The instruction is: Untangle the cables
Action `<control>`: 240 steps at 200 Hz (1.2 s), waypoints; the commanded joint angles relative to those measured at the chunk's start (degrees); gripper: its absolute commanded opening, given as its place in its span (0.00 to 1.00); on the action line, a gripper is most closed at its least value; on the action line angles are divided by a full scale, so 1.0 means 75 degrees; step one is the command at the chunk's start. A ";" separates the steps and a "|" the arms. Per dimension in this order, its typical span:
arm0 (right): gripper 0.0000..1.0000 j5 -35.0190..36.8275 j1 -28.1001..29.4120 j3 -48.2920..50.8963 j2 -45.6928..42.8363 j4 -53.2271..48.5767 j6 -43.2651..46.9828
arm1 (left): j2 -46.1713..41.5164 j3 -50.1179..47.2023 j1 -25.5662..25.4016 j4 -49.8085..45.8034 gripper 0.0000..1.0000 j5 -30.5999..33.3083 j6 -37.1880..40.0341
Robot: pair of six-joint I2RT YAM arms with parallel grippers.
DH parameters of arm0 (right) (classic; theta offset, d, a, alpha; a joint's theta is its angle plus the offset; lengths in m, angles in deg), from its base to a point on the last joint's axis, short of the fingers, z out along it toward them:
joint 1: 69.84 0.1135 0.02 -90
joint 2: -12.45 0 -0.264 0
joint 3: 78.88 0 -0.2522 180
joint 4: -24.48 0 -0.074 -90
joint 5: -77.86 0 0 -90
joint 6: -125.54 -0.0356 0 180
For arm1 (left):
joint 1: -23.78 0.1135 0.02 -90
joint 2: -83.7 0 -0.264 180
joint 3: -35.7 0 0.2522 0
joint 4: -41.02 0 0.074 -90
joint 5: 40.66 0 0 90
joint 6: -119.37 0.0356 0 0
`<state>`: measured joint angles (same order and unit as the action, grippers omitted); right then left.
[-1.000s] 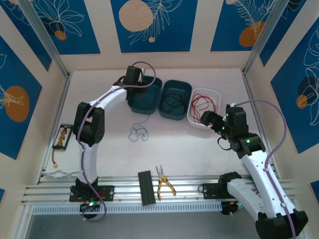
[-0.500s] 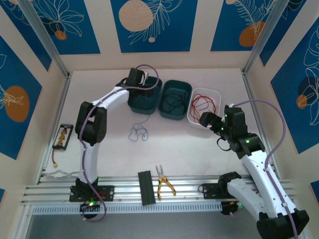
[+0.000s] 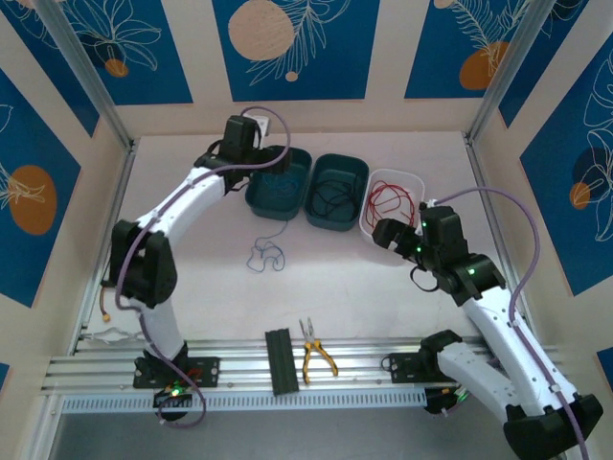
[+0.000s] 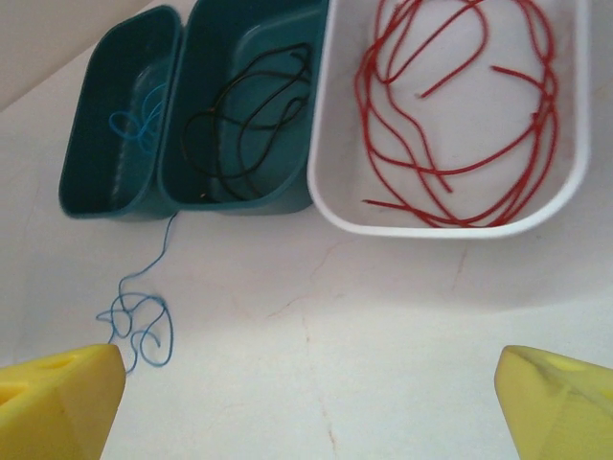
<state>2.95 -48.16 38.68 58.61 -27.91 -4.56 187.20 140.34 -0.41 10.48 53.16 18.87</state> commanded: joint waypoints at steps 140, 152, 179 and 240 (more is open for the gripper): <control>0.69 0.0924 0.4153 -0.3963 0.6942 -0.0350 0.0121 | -0.6399 -0.7081 0.0272 -0.0168 0.96 0.0582 -0.3031; 0.65 0.0828 0.4153 -0.4292 0.7433 -0.0521 0.0064 | -0.6465 -0.7267 0.0271 -0.0346 0.94 0.0433 -0.3240; 0.60 0.0629 0.4207 -0.4854 0.8281 -0.0686 -0.0012 | -0.6671 -0.7729 0.0272 -0.0457 0.92 0.0335 -0.3637; 0.47 0.0148 0.4287 -0.5967 0.9596 -0.0983 -0.0477 | -0.7120 -0.8567 0.0272 -0.0219 0.93 0.0280 -0.4253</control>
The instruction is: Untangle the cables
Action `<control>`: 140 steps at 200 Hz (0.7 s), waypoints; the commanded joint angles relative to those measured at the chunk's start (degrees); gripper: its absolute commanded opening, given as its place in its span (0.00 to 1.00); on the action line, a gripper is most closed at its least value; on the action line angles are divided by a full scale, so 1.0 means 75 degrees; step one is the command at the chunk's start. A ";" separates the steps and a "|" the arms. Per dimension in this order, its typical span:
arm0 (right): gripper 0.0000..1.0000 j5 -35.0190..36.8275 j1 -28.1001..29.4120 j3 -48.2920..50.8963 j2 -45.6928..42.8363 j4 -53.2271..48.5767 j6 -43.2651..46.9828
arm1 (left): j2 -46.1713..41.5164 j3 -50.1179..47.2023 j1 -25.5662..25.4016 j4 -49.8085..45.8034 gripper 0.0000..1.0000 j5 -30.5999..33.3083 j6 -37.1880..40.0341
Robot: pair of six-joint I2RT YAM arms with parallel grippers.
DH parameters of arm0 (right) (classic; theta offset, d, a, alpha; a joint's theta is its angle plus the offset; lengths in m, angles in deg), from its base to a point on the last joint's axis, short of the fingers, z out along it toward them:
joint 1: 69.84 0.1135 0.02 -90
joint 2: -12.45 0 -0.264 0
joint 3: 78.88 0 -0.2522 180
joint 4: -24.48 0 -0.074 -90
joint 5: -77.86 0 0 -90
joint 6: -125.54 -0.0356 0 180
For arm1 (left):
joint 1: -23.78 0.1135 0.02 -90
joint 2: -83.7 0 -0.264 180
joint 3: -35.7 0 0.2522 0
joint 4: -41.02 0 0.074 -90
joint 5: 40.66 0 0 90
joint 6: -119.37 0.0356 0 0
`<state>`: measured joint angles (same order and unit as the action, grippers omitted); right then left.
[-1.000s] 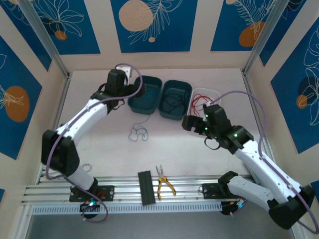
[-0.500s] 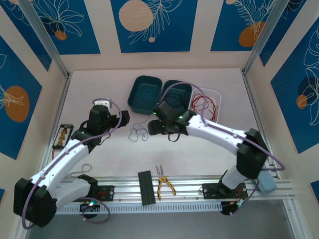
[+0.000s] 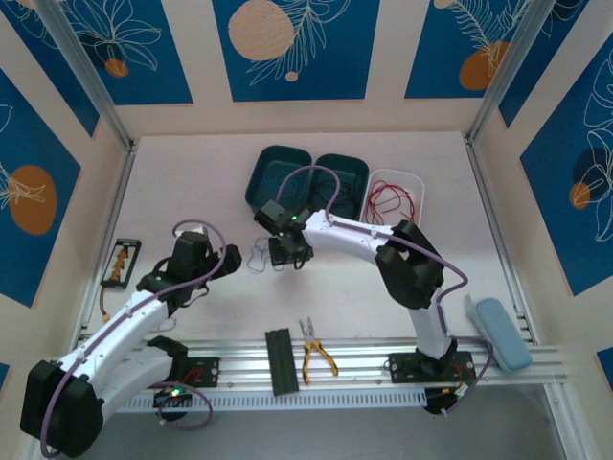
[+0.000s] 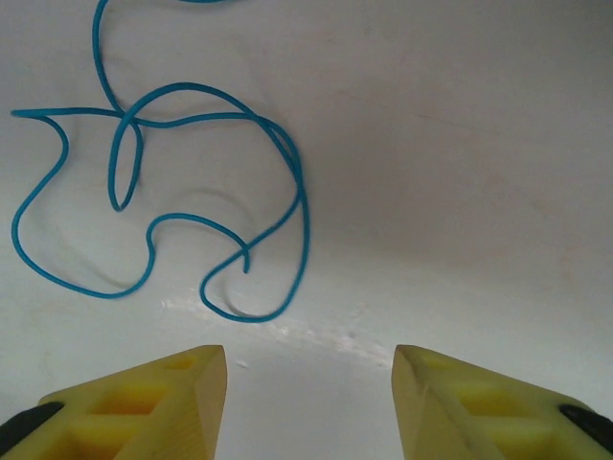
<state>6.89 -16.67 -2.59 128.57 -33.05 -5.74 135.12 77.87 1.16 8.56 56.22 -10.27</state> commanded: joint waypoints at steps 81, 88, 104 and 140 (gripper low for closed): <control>0.38 -0.0822 -0.0113 -0.1428 0.1288 -0.0454 -0.0717 | -0.0077 -0.0507 0.0062 0.0285 0.94 -0.0307 -0.0473; 0.38 -0.0851 -0.0128 -0.1436 0.1316 -0.0455 -0.0730 | -0.0072 -0.0527 0.0062 0.0301 0.94 -0.0322 -0.0481; 0.38 -0.0901 -0.0150 -0.1425 0.1379 -0.0454 -0.0771 | -0.0060 -0.0558 0.0062 0.0342 0.94 -0.0330 -0.0495; 0.37 -0.0943 -0.0154 -0.1378 0.1486 -0.0352 -0.0757 | 0.0069 -0.0576 0.0065 0.0433 0.94 -0.0354 -0.0486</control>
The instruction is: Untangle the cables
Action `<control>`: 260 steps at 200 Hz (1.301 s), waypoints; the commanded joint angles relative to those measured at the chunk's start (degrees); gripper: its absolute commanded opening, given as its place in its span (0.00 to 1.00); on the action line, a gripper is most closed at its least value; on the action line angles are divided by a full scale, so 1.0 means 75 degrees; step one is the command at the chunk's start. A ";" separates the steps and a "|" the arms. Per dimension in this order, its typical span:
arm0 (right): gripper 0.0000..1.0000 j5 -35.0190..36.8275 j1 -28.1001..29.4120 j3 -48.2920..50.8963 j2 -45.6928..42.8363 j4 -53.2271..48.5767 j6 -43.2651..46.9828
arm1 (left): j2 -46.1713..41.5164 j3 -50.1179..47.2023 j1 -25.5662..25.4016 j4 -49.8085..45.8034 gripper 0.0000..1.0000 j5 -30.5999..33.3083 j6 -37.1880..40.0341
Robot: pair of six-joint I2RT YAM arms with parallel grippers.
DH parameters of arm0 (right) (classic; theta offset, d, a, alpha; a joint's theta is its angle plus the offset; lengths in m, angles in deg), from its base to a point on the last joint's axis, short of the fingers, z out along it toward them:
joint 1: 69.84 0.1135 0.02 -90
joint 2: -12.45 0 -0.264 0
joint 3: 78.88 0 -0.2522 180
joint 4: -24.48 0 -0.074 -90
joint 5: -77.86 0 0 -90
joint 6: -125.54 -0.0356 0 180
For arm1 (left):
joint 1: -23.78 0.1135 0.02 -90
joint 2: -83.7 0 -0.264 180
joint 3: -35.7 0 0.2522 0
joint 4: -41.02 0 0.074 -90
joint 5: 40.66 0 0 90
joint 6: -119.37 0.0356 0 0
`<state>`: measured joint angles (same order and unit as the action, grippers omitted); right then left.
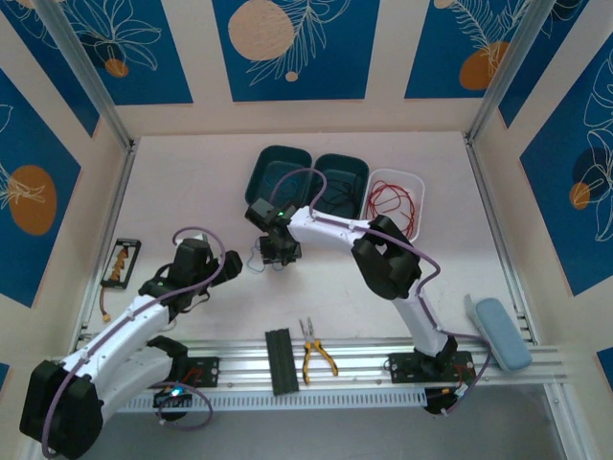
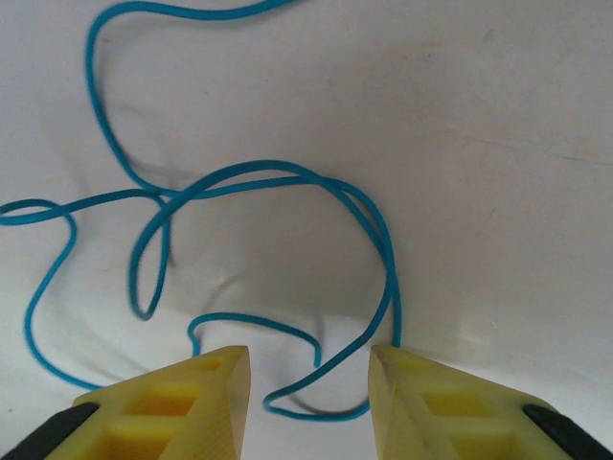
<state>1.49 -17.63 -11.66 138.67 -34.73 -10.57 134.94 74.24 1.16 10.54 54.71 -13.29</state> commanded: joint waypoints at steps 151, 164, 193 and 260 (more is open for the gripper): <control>0.00 -0.0868 0.0018 0.0900 -0.1105 0.0712 -0.0145 | 0.1835 -0.0186 -0.0189 0.1859 0.69 -0.0884 -0.0612; 0.00 -0.0997 -0.0008 0.1030 -0.1216 0.0811 -0.0174 | 0.2067 -0.0198 -0.0260 0.2125 0.68 -0.0998 -0.0551; 0.00 -0.1287 -0.0081 0.1324 -0.1457 0.1133 -0.0244 | 0.2596 -0.0157 -0.0380 0.2520 0.63 -0.1245 -0.0532; 0.00 -0.1512 -0.0141 0.1336 -0.1386 0.1267 -0.0293 | 0.3439 0.0111 -0.0734 0.2962 0.53 -0.1035 -0.0110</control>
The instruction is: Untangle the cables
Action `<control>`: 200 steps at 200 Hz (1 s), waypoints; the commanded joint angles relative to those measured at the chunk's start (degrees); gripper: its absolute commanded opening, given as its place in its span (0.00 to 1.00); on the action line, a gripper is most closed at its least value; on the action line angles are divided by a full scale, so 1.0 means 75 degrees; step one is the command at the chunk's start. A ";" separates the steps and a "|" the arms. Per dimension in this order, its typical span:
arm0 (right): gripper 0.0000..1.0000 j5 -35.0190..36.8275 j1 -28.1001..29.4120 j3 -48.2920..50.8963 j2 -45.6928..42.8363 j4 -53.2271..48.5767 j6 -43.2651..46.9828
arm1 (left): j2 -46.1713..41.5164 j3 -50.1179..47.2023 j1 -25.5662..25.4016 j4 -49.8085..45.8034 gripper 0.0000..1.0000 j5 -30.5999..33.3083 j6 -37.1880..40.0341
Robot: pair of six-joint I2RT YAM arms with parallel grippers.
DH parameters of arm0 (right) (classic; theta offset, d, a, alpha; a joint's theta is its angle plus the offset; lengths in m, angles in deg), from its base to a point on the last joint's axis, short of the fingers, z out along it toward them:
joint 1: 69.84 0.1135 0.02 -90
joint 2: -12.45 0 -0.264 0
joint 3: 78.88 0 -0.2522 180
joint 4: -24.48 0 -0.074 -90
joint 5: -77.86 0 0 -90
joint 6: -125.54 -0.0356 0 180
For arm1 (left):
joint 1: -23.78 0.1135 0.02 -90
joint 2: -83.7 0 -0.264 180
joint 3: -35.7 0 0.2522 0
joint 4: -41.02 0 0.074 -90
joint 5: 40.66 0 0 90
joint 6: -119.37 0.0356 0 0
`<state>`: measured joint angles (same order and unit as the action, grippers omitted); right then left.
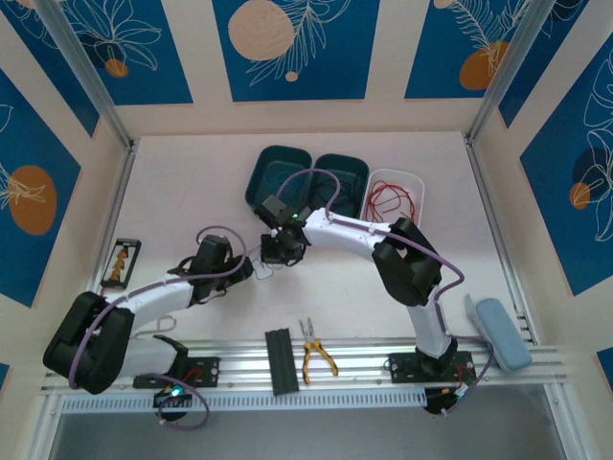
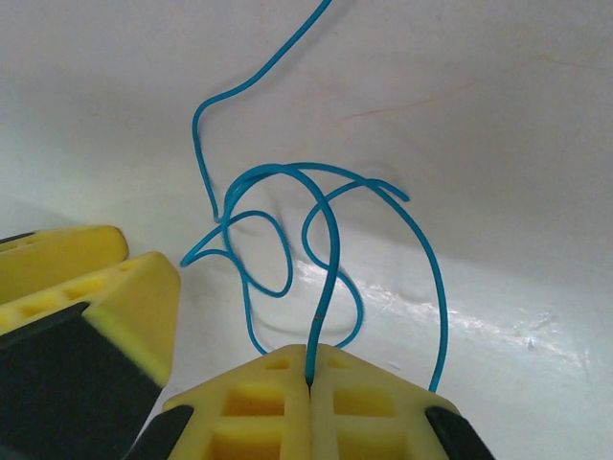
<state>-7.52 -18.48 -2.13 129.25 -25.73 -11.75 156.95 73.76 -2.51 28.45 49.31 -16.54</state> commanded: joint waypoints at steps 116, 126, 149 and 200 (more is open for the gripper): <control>0.00 -0.0361 -0.0077 0.0173 -0.0130 0.0087 -0.0178 | 0.2268 0.0851 -0.0848 0.1917 0.49 -0.0856 0.0455; 0.00 -0.0375 -0.0074 0.0171 -0.0138 0.0087 -0.0181 | 0.2418 0.0944 -0.0893 0.1989 0.51 -0.0925 0.0481; 0.00 -0.0353 -0.0091 0.0167 -0.0143 0.0062 -0.0188 | 0.2586 0.1112 -0.0994 0.2084 0.53 -0.1066 0.0426; 0.00 -0.0240 -0.0236 0.0367 -0.0354 0.0016 -0.0183 | 0.1228 0.1038 -0.1033 0.0908 0.45 -0.0049 0.0266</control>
<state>-8.74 -19.23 -0.84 129.25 -24.66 -12.60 165.43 82.09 -7.77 20.51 58.69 -13.83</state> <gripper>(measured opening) 0.047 0.459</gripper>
